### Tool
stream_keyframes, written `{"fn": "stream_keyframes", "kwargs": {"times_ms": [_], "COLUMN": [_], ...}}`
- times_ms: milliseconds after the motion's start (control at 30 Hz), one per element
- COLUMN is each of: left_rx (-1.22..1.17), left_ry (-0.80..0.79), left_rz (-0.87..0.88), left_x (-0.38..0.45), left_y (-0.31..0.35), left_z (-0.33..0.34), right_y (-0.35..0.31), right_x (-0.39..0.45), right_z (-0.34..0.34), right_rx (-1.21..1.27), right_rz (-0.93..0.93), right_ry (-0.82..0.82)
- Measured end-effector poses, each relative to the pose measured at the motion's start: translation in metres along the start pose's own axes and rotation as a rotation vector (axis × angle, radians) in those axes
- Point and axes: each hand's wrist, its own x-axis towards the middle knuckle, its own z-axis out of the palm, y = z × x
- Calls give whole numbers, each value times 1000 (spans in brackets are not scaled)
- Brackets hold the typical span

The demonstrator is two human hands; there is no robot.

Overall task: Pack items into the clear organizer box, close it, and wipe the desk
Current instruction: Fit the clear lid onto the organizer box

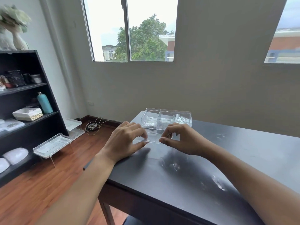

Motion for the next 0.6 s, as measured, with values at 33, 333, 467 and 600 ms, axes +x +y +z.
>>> {"fn": "stream_keyframes", "kwargs": {"times_ms": [33,333,467,600], "left_rx": [7,64,101,98], "left_ry": [22,229,306,362], "left_rz": [7,-55,-187,-326], "left_x": [0,4,5,5], "left_y": [1,11,10,5], "left_z": [-1,-8,-10,-13], "right_y": [-1,3,-5,-3], "right_x": [1,-1,0,3], "right_z": [0,-3,-6,-7], "right_rx": [0,-61,18,129], "right_rz": [-18,-93,-9,54], "right_ry": [29,248,368,412]}}
